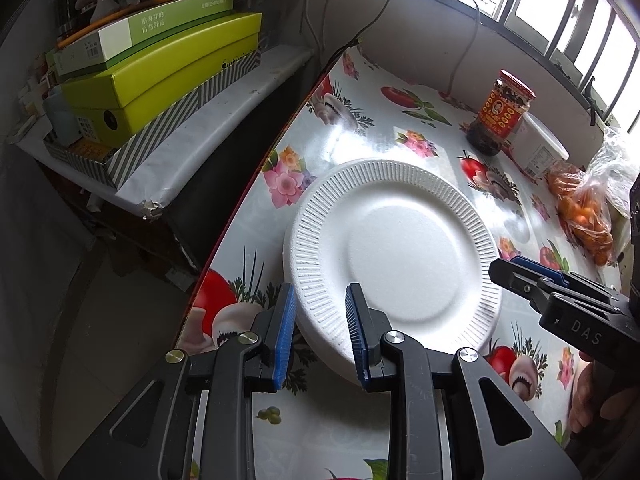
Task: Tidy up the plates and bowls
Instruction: 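Open both tools and pull back from the plate stack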
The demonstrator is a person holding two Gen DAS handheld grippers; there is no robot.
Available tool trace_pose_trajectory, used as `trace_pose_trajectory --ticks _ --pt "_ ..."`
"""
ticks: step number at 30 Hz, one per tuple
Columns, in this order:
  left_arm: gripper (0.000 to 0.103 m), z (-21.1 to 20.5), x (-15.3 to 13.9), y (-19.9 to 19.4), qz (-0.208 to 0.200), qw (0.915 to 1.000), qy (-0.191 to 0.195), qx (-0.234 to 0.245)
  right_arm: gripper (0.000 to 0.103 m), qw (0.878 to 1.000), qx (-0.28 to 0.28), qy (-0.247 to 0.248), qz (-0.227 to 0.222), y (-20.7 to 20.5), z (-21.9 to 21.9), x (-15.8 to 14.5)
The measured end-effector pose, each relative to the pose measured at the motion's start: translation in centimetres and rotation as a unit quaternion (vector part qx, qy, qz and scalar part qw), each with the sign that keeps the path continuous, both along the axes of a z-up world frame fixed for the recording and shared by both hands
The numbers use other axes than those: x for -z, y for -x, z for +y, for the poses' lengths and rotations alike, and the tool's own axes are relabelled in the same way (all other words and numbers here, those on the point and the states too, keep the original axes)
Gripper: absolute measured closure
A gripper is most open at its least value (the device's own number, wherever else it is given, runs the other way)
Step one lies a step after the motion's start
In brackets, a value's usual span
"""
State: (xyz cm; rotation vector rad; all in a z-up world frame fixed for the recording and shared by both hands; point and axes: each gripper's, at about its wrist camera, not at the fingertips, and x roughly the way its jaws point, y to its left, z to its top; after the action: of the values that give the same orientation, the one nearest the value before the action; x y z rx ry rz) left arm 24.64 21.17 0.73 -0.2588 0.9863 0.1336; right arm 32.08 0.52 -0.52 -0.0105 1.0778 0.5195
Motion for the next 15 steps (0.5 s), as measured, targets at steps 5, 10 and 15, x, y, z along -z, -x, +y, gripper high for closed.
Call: trace_pose_trajectory --ticks 5,10,15 --pt "0.075 -0.6 -0.7 0.7 -0.007 0.9999 -0.009 0.004 0.061 1.0 0.004 -0.004 -0.006 0.8 -0.3 -0.4" --pt "0.075 -1.5 -1.8 1.6 -0.02 0.9996 -0.017 0.01 0.056 1.0 0.008 -0.015 -0.014 2.1 -1.0 -1.4" --pt "0.075 -3.0 -2.9 2.7 -0.032 0.999 -0.018 0.024 0.054 0.999 0.018 -0.018 -0.03 3.8 -2.2 -2.6"
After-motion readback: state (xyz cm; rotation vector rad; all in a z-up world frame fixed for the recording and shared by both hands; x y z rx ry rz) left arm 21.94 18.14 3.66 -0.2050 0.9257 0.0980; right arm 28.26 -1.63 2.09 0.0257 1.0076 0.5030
